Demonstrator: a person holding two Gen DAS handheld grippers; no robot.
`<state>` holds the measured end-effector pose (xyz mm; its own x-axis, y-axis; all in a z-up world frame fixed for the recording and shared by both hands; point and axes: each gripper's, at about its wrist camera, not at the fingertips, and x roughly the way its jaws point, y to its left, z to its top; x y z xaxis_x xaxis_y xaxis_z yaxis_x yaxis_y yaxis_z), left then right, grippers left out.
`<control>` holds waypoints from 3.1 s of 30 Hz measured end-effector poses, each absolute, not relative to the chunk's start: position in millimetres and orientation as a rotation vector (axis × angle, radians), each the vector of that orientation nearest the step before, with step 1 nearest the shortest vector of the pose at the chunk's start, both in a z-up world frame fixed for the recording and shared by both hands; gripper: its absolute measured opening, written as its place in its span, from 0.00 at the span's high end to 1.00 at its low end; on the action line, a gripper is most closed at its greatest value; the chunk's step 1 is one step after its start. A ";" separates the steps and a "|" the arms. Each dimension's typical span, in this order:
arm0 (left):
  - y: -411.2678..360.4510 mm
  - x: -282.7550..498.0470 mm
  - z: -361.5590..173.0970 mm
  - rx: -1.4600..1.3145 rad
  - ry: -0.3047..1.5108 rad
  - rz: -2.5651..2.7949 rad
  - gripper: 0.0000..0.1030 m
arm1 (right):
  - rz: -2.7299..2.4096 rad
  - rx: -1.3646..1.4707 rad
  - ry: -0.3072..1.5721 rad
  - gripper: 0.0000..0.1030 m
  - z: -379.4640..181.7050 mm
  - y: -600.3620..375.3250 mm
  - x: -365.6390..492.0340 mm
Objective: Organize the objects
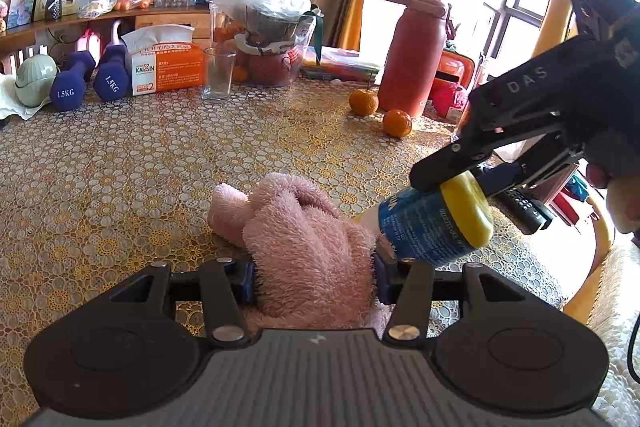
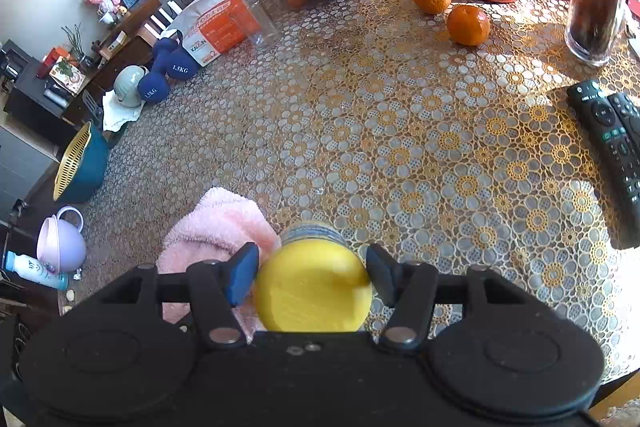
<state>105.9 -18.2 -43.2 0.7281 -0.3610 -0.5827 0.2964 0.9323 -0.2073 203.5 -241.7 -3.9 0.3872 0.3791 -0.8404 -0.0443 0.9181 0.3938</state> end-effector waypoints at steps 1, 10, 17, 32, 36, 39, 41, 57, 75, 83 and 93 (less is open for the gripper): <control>-17.0 103.1 -41.7 -0.102 0.654 -0.369 0.50 | 0.275 0.310 1.150 0.43 -2.4 -236.5 204.5; 9.3 89.7 -27.4 -0.166 0.589 -0.374 0.50 | 0.288 0.088 1.116 0.43 7.5 -183.9 220.1; 10.2 94.2 -43.7 -0.140 0.624 -0.363 0.51 | 0.304 -0.050 1.096 0.42 11.3 -149.0 231.9; -44.9 104.0 -90.3 0.266 0.636 -0.376 0.12 | 0.341 -0.031 1.092 0.31 9.8 -156.4 232.3; -47.0 106.5 -93.6 0.278 0.637 -0.373 0.12 | 0.350 -0.018 1.091 0.29 9.6 -159.8 234.3; -44.0 107.6 -92.2 0.258 0.638 -0.355 0.27 | 0.369 -0.024 1.095 0.27 9.1 -160.5 234.7; -42.6 105.8 -90.8 0.251 0.632 -0.352 0.33 | 0.384 -0.040 1.097 0.25 9.5 -161.5 233.8; -27.1 94.8 -60.2 0.120 0.577 -0.350 0.66 | 0.378 -0.145 1.062 0.37 5.1 -184.6 219.1; -37.1 107.7 -62.3 0.068 0.636 -0.319 0.66 | 0.336 0.085 1.076 0.39 9.9 -194.2 205.8; -1.1 102.4 -45.9 -0.059 0.622 -0.338 0.66 | 0.377 0.028 1.051 0.39 7.1 -200.7 197.2; 4.5 115.4 -8.2 -0.200 0.560 -0.447 0.66 | 0.443 -0.102 1.031 0.39 1.5 -197.8 174.9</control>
<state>115.4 4.5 -8.2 0.7550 -0.4606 -0.4667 0.3539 0.8854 -0.3014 174.9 -197.8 1.5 0.4340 0.3078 -0.8467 -0.4022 0.9072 0.1237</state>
